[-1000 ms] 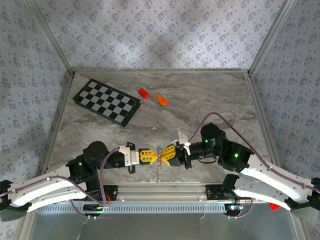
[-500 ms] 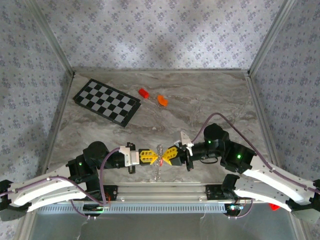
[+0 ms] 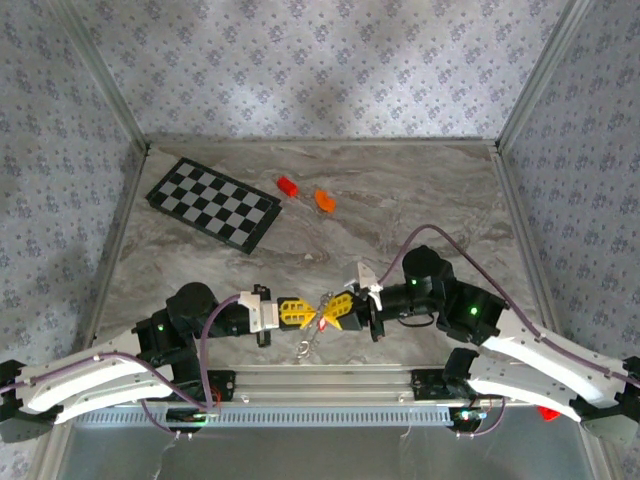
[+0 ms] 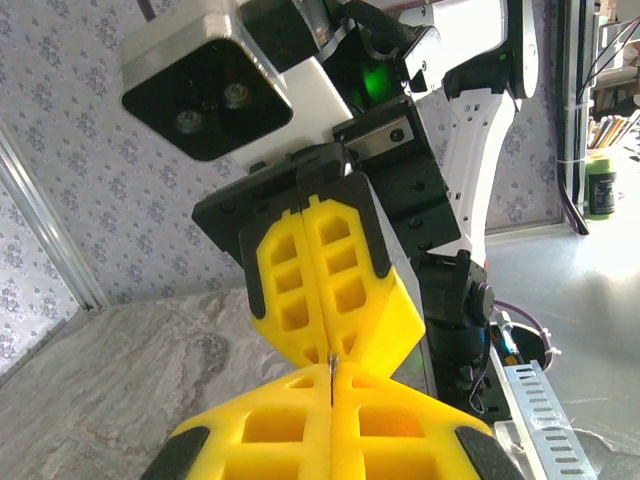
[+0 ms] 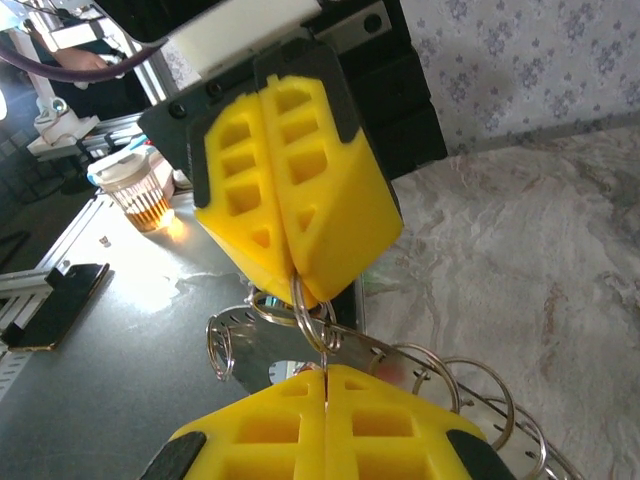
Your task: Put the keys on the keyring
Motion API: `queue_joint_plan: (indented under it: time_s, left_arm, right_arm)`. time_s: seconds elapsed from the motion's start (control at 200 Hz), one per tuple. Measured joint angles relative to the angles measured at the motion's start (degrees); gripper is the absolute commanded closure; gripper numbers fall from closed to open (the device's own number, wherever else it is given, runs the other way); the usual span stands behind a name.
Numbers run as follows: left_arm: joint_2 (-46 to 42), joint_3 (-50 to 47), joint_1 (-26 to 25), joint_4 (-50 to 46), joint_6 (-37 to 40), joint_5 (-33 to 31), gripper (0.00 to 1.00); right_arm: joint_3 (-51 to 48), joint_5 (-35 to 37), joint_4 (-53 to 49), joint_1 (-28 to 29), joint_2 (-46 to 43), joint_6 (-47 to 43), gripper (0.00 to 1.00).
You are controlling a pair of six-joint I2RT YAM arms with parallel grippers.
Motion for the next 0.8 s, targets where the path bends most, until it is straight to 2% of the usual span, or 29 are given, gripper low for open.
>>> queue_joint_plan:
  time_s: [0.45, 0.685, 0.8]
  left_arm:
    - [0.4, 0.0, 0.0, -0.7, -0.1, 0.0, 1.0]
    - [0.4, -0.8, 0.0, 1.2, -0.3, 0.3, 1.0]
    - [0.4, -0.8, 0.0, 1.9, -0.3, 0.3, 1.0]
  right_arm:
    - [0.2, -1.5, -0.2, -1.8, 2.7, -0.2, 1.0]
    - [0.2, 0.2, -0.9, -0.7, 1.4, -1.3, 0.7]
    - [-0.2, 1.9, -0.9, 0.8, -1.8, -3.1, 0.63]
